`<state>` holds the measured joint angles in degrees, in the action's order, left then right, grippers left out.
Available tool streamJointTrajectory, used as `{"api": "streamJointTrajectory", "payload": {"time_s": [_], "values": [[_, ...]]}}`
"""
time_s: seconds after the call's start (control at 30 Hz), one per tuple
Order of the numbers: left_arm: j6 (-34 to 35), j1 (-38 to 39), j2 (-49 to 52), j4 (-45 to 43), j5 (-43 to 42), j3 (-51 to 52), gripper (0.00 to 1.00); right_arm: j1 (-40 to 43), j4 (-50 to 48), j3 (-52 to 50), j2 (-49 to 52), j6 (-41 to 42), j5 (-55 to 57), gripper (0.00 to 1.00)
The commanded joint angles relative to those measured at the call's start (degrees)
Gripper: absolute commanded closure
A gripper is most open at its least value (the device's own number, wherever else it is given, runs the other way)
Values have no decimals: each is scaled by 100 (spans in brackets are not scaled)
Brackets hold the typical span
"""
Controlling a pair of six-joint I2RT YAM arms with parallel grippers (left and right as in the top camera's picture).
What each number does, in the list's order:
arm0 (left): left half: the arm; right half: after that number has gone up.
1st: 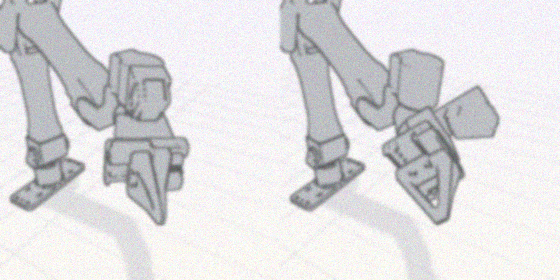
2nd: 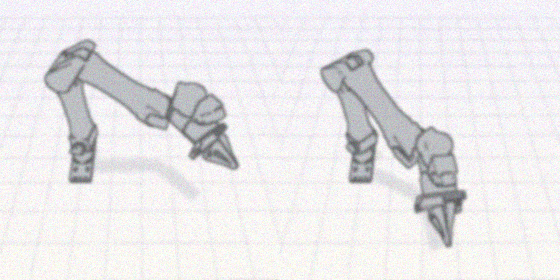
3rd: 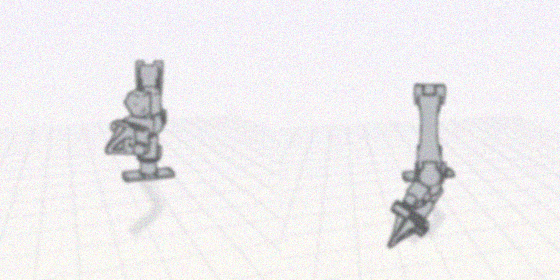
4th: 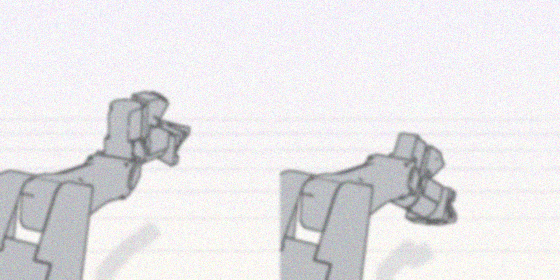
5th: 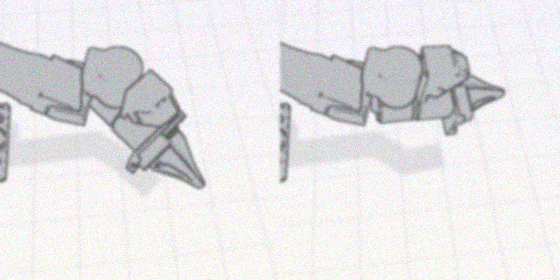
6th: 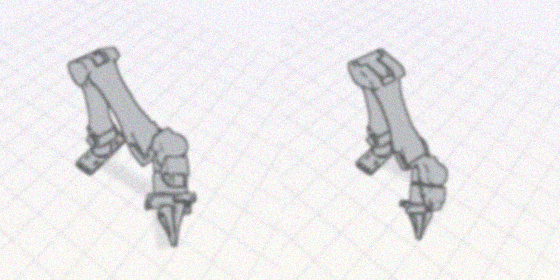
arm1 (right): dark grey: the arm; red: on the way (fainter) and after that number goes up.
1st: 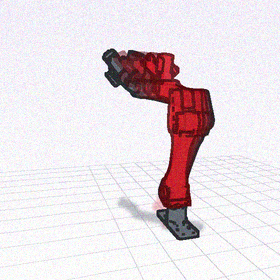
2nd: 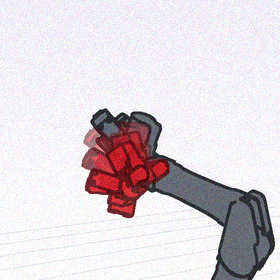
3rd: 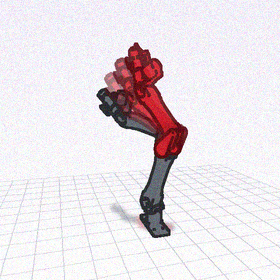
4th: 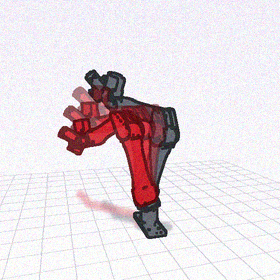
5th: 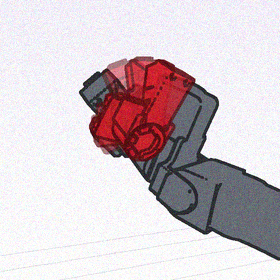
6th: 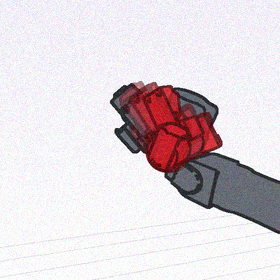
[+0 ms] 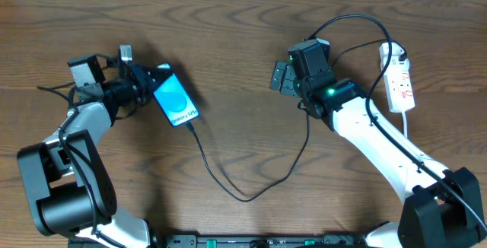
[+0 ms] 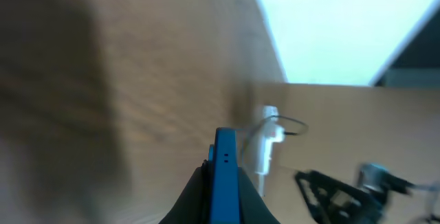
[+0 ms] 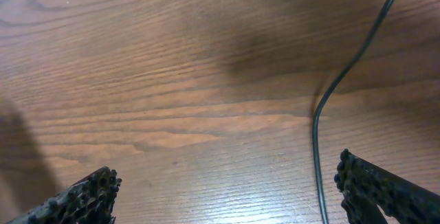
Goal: Plug charger to phone and switch on socket
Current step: 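Lower the phone with the left gripper and lay it on the table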
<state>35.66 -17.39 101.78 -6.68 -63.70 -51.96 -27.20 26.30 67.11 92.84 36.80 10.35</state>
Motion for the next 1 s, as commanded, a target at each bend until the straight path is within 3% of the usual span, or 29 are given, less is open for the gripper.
{"api": "streamJointTrajectory", "payload": {"time_s": [0.0,0.3,0.6,0.8,0.97], "values": [[-601,11,-48,391,691,-11,93,37,11,35,-59,-44,131,1],[-807,11,-48,1073,1620,-9,92,37,11,35,-59,-44,131,1],[-984,11,-24,1123,1716,24,93,33,11,35,-59,-46,131,1],[-999,11,-24,1543,2437,26,93,33,11,35,-59,-44,111,1],[-1016,11,-22,1637,2474,33,93,33,11,35,-59,-46,109,1]]}}
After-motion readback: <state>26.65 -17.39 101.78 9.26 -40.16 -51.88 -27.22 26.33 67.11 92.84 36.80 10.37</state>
